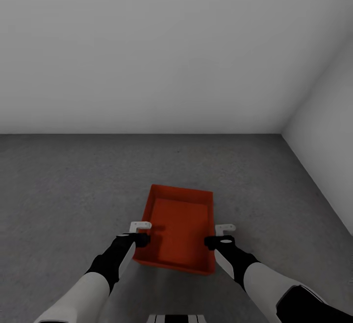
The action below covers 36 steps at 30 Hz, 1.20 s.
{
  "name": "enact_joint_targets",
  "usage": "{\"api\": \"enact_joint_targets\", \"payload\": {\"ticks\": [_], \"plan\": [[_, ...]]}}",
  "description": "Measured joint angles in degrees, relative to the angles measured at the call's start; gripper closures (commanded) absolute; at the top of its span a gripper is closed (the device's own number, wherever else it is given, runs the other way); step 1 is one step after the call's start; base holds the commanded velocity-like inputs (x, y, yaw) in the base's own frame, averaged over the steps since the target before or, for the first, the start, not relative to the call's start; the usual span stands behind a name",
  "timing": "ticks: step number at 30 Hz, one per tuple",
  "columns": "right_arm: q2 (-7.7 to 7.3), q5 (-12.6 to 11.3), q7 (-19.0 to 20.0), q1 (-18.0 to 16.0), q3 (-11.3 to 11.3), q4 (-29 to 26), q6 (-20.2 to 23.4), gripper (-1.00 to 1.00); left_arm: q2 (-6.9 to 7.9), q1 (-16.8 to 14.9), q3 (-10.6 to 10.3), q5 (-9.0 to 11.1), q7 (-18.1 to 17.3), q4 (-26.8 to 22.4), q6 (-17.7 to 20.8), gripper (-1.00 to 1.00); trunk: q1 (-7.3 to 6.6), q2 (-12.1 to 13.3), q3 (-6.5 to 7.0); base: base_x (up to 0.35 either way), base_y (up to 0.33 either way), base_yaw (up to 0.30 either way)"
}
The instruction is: Move the two storage containers from the living room to the garage. In the garage, place one container on the floor and stack the other container on top of it (either order is fine).
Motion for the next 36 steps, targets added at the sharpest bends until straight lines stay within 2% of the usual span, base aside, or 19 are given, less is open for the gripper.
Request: {"api": "enact_joint_targets", "payload": {"ticks": [8, 36], "plan": [[-0.09, -0.08, -0.02, 0.00, -0.07, 0.08, 0.00, -1.00, 0.00, 0.00, 0.00, -0.03, 0.05, 0.00, 0.00, -1.00, -1.76, 3.21, 1.65, 0.000, 0.000, 0.000], [-0.09, -0.14, -0.06, 0.00, -0.09, 0.10, 0.00, -1.00, -0.01, 0.00, 0.00, -0.01, 0.05, 0.17, -0.03, -1.00, -7.91, 14.44, 9.16, 0.000, 0.000, 0.000]]}}
